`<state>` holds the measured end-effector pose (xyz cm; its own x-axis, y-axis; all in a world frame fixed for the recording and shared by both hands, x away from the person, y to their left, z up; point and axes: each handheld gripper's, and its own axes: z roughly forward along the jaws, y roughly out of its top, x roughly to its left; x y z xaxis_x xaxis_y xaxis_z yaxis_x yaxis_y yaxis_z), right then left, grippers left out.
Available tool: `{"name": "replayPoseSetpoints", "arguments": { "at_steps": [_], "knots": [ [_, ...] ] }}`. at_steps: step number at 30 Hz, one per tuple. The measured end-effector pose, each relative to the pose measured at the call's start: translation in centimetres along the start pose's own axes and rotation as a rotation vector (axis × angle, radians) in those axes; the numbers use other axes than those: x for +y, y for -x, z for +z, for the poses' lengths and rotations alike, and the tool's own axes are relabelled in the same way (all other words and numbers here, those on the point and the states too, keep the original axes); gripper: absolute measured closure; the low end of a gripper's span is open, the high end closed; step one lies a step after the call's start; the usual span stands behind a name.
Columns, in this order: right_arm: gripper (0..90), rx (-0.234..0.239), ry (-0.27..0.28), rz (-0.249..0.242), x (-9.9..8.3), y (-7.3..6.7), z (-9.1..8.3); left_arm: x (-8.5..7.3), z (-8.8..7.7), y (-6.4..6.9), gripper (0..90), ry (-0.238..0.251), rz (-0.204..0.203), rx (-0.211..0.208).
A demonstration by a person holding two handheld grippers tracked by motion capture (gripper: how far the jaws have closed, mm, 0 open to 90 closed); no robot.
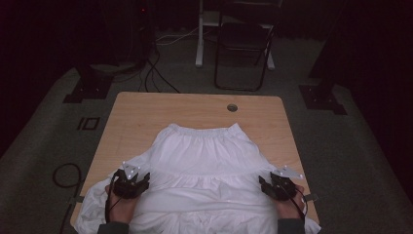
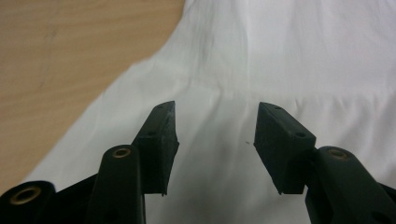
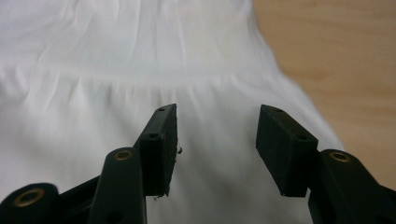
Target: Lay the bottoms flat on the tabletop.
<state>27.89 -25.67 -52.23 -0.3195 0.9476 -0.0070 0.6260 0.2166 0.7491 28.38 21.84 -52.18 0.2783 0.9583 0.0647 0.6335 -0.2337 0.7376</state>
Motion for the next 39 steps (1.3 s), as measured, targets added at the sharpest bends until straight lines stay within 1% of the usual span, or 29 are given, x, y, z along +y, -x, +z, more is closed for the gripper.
{"name": "replayPoseSetpoints", "arguments": {
  "at_steps": [2, 3, 4, 6, 7, 8, 9, 12, 13, 15, 19, 21, 22, 23, 24, 25, 26, 28, 29, 31, 33, 35, 36, 39],
  "knots": [
    [47.9, -0.004, -0.007, -0.009, 0.9, -0.1, 1.2, 0.3, 1.4, -0.3, 47.7, -0.018, 0.003, -0.010],
    [47.8, -0.005, -0.012, -0.022, 1.2, -0.1, 1.8, 0.3, 2.2, -0.5, 47.5, -0.026, -0.006, -0.018],
    [47.8, -0.005, -0.012, -0.022, 1.2, -0.1, 1.8, 0.3, 2.2, -0.5, 47.5, -0.026, -0.006, -0.018],
    [47.5, -0.012, -0.028, -0.028, 1.6, -0.1, 2.8, 0.2, 3.3, -0.8, 47.5, -0.043, -0.015, -0.018],
    [47.5, -0.015, -0.033, -0.035, 1.7, 0.0, 3.2, 0.0, 3.5, -1.0, 46.9, -0.030, -0.027, -0.029],
    [47.4, -0.017, -0.043, -0.038, 1.7, 0.1, 3.5, -0.1, 3.6, -1.2, 45.8, -0.016, -0.042, -0.036],
    [47.4, -0.015, -0.058, -0.042, 1.5, 0.2, 4.0, -0.2, 3.6, -1.3, 45.1, -0.011, -0.044, -0.037],
    [47.8, -0.011, -0.069, -0.048, 1.2, 0.2, 4.2, -0.6, 3.6, -1.3, 44.9, 0.011, -0.037, -0.040],
    [48.6, -0.010, -0.057, -0.050, 0.8, 0.2, 4.2, -0.6, 3.5, -1.2, 44.9, 0.012, -0.040, -0.037],
    [49.1, -0.008, -0.053, -0.047, 0.7, 0.2, 4.1, -0.8, 3.3, -1.1, 44.9, 0.010, -0.038, -0.038],
    [50.2, -0.009, -0.035, -0.031, 0.0, 0.1, 3.6, -1.7, 2.3, -0.6, 44.9, 0.012, -0.038, -0.038],
    [50.5, -0.011, -0.034, -0.034, -0.5, -0.1, 3.1, -2.3, 1.7, -0.4, 44.9, 0.011, -0.042, -0.034],
    [50.5, -0.011, -0.034, -0.034, -0.5, -0.1, 3.1, -2.3, 1.7, -0.4, 44.9, 0.011, -0.042, -0.034],
    [50.5, -0.005, -0.026, -0.031, -1.6, -0.3, 2.0, -3.0, 0.9, 0.0, 44.9, 0.010, -0.048, -0.030],
    [50.5, -0.005, -0.026, -0.031, -1.6, -0.3, 2.0, -3.3, 0.6, 0.2, 44.9, 0.013, -0.052, -0.025],
    [50.5, -0.004, -0.027, -0.030, -2.3, -0.5, 1.3, -3.5, 0.3, 0.4, 44.9, 0.011, -0.053, -0.024],
    [50.5, -0.003, -0.027, -0.034, -2.5, -0.6, 1.0, -3.8, 0.1, 0.6, 44.9, 0.013, -0.053, -0.023],
    [50.5, 0.002, -0.035, -0.035, -3.0, -0.8, 0.3, -4.3, -0.5, 0.9, 44.8, 0.010, -0.053, -0.021],
    [50.5, 0.002, -0.035, -0.035, -3.0, -0.8, 0.3, -4.5, -0.7, 1.0, 44.8, 0.011, -0.056, -0.021],
    [50.4, 0.012, -0.044, -0.039, -3.7, -0.9, -0.5, -4.9, -1.2, 1.2, 44.8, 0.012, -0.056, -0.019],
    [50.3, 0.014, -0.047, -0.041, -3.8, -0.9, -0.7, -5.2, -1.5, 1.3, 44.8, 0.010, -0.053, -0.020],
    [50.1, 0.020, -0.074, -0.039, -3.9, -0.9, -1.1, -5.4, -1.7, 1.4, 44.8, 0.010, -0.053, -0.021],
    [50.1, 0.020, -0.074, -0.039, -3.9, -0.9, -1.1, -5.4, -1.7, 1.5, 44.8, 0.008, -0.054, -0.022],
    [48.2, 0.020, -0.113, -0.042, -3.5, -1.0, -1.3, -5.4, -1.8, 1.5, 44.7, 0.006, -0.052, -0.024]
  ]
}}
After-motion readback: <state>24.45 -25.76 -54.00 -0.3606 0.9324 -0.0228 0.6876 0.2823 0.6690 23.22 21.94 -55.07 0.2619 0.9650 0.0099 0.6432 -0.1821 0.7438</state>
